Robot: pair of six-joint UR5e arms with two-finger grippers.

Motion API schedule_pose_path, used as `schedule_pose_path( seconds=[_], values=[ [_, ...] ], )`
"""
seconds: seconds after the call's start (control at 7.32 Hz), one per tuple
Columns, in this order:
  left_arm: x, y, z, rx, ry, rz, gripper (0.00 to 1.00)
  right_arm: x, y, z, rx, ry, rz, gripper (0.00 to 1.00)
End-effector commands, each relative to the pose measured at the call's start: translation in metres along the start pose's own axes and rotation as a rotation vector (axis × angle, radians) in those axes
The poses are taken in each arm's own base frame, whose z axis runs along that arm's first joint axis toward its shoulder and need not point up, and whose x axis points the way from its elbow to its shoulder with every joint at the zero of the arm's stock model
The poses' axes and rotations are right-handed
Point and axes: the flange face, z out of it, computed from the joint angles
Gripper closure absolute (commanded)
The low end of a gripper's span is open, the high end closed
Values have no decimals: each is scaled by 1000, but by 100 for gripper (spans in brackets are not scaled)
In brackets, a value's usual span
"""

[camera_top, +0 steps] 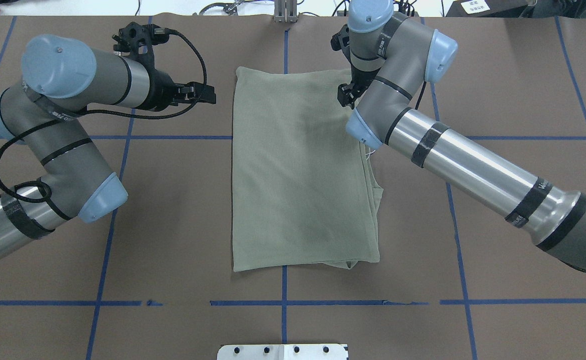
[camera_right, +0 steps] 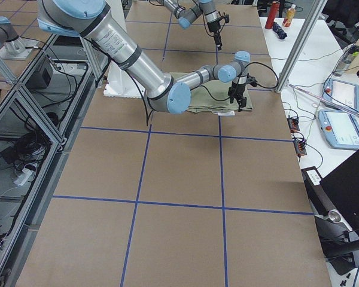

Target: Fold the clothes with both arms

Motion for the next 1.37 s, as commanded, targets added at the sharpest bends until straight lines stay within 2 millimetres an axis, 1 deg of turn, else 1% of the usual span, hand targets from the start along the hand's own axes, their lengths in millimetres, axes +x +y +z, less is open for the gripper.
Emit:
schedule_pose_path(
  seconds=[0.0,0.14,0.27,0.41,0.55,0.68,0.82,0.96,1.09,1.23],
  values=[
    [0,16,0,-116,42,-73,0,-5,27,-34,33,-62,-16,0],
    [5,22,-9,-136,58,-131,0,0,52,-53,54,-72,-15,0],
    [16,48,-5,-170,64,-194,0,7,85,-71,69,-131,-16,0],
    [23,74,4,-205,56,-256,0,17,108,-85,78,-177,7,0],
    [35,101,14,-240,44,-350,0,23,129,-89,84,-193,29,0],
    [53,139,29,-238,7,-410,0,26,138,-88,77,-214,50,0],
    [67,171,37,-265,-39,-463,0,24,140,-93,81,-227,73,0],
    [85,207,35,-302,-92,-507,0,22,140,-97,87,-232,75,0],
    [102,238,28,-330,-148,-532,0,21,140,-101,92,-235,79,0],
    [112,253,20,-347,-167,-548,0,21,141,-100,91,-235,86,0]
  ],
)
